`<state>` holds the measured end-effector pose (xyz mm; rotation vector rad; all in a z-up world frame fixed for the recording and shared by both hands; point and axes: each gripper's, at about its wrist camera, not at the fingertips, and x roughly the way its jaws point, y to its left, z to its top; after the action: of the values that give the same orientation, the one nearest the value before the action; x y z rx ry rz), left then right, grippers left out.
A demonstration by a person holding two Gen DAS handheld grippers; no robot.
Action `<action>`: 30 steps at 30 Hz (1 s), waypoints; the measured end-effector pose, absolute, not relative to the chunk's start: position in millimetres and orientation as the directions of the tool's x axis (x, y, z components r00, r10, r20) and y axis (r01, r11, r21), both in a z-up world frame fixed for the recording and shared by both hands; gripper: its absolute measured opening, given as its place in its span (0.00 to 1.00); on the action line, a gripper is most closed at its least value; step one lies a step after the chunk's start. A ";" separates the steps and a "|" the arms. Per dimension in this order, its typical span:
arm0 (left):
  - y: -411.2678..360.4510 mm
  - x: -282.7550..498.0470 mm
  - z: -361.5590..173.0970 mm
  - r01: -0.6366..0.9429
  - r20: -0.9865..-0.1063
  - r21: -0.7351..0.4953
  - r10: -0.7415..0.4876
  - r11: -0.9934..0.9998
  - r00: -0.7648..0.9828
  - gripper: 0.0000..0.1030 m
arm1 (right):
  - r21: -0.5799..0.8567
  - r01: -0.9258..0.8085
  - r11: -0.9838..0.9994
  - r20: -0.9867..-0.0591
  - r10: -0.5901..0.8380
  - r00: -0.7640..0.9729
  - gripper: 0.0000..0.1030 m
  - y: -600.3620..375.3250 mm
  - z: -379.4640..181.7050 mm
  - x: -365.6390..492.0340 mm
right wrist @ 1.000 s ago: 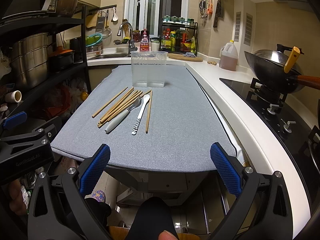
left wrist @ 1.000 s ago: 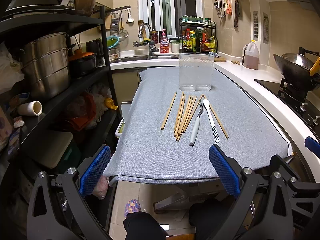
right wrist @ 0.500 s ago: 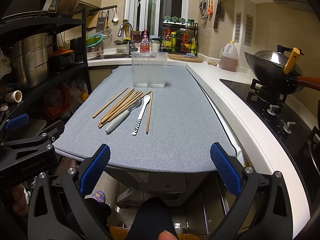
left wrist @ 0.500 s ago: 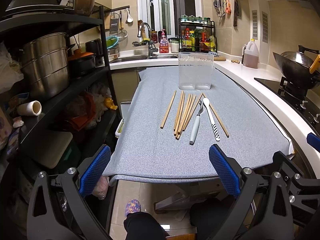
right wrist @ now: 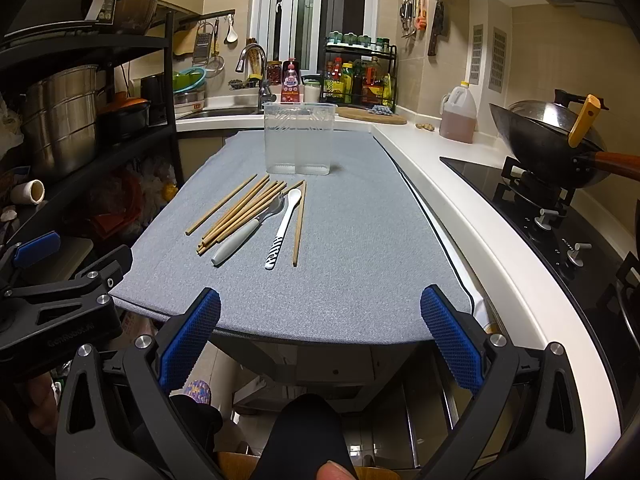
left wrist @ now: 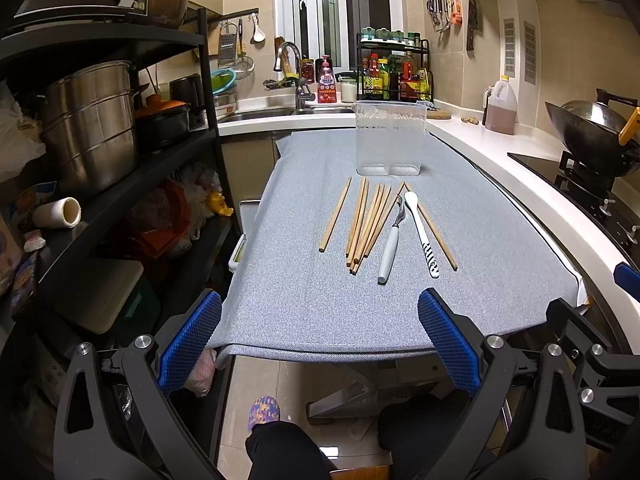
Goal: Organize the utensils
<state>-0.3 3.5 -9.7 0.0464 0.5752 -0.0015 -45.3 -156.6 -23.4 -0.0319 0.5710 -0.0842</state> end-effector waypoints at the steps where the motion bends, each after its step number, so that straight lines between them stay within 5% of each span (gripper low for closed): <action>1: 3.4 -0.4 -9.7 0.014 -0.544 0.044 0.012 0.999 0.839 0.93 | -0.053 0.070 0.996 -0.539 -0.088 0.838 0.95 -156.6 -23.5 -45.3; 24: 18.7 38.8 -32.6 0.012 -0.590 0.001 -0.009 1.000 0.807 0.93 | 0.071 0.100 0.992 -0.562 -0.043 0.826 0.95 -182.1 -40.2 9.9; 30: 21.2 75.2 -53.5 0.054 -0.614 0.023 -0.028 0.998 0.789 0.79 | 0.043 0.100 0.994 -0.593 -0.055 0.803 0.95 -184.0 -70.2 58.5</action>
<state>75.2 21.2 -53.5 0.0405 0.6603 -0.0445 58.5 -184.0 -70.2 0.0737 0.6325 -0.0827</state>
